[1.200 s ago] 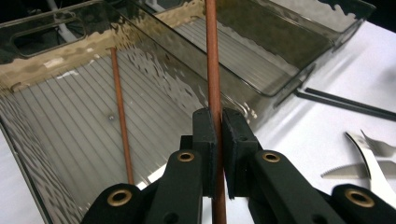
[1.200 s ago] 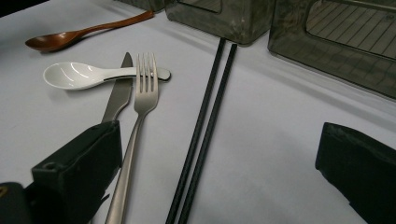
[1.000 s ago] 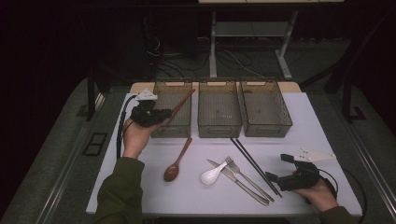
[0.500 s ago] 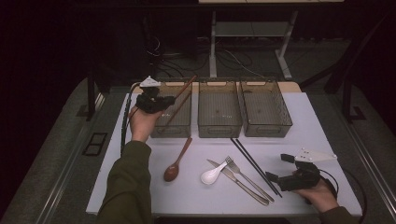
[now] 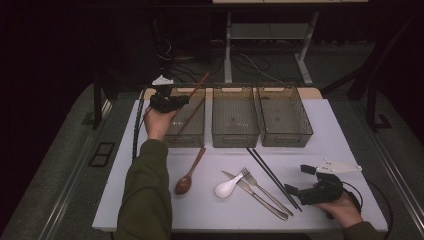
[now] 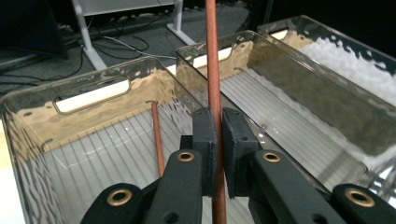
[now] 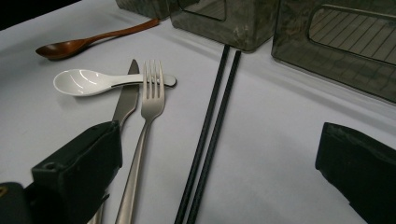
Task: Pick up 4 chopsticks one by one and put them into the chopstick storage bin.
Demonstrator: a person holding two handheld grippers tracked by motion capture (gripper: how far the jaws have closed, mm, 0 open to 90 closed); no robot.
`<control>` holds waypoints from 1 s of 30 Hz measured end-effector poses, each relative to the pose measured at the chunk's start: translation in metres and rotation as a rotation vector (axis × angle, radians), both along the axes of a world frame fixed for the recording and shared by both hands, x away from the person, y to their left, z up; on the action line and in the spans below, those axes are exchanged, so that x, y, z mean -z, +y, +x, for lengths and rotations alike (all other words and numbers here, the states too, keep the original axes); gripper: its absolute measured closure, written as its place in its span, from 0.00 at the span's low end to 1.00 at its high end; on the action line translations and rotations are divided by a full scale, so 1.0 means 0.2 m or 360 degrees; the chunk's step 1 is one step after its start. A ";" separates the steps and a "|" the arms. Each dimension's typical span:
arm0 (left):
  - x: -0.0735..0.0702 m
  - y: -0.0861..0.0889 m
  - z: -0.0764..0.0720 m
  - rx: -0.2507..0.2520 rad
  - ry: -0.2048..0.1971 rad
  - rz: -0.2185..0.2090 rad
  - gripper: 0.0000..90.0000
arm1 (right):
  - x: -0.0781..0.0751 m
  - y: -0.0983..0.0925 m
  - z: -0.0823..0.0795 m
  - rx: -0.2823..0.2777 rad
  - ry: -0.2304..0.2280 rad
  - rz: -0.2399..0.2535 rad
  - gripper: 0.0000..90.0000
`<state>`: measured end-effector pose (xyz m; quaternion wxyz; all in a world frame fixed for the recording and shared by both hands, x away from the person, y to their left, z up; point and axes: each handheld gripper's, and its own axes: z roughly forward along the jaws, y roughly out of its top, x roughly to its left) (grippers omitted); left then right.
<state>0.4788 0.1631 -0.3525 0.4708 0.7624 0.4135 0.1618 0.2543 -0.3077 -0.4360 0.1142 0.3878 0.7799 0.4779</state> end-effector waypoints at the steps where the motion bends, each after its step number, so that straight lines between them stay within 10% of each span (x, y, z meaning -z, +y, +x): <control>1: 0.01 0.00 0.01 -0.0007 -0.0001 0.0002 0.94 | 0.00 0.00 0.00 0.0001 0.0000 0.0002 0.01; 26: 0.13 0.02 0.08 -0.0258 0.0170 0.0077 0.92 | -0.01 -0.01 0.00 -0.0001 -0.0004 0.0030 0.01; 30: 0.13 0.03 0.08 -0.0302 0.0180 0.0078 0.67 | 0.00 -0.01 0.00 0.0001 -0.0006 0.0030 0.01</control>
